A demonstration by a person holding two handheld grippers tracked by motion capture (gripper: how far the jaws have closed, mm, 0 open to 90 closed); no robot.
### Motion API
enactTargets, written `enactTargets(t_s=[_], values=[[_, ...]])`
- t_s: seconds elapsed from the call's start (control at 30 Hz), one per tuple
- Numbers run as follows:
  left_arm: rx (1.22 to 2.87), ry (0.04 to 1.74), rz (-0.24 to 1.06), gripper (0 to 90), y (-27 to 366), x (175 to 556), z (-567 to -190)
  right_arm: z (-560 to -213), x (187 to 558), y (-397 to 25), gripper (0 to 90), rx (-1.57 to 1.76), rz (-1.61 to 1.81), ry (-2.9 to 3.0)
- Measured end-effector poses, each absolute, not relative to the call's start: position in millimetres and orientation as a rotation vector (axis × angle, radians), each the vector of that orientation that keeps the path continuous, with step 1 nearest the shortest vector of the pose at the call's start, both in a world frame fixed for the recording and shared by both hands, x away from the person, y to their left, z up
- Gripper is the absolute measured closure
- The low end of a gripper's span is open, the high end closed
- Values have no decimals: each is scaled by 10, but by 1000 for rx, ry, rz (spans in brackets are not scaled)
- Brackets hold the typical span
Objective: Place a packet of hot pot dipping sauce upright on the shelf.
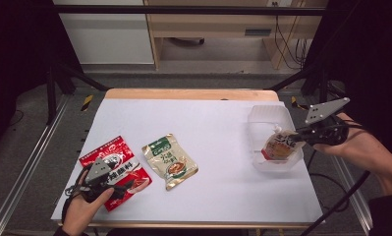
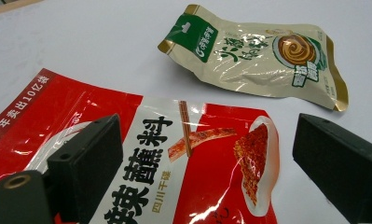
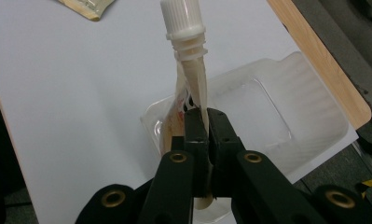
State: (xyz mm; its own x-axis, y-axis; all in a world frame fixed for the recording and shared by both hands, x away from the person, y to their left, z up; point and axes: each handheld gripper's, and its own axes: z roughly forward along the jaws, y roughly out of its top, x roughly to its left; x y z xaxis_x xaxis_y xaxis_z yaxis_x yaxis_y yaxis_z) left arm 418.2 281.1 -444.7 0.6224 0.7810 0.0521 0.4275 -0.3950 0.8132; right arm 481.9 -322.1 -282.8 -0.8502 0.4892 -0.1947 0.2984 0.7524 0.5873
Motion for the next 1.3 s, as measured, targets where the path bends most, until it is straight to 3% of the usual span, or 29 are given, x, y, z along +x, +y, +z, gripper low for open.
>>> enactTargets(t_s=[0.27,1.07,1.3], values=[[2040,949,556,83,2804,4186,-4452,-2780,4800,-3217,881,597,811,2630],[2041,950,553,83,2801,4187,-4457,-3257,4958,-3207,870,670,787,2660],[2043,950,552,83,2800,4184,-4457,-3304,4976,-3191,785,691,760,2658]])
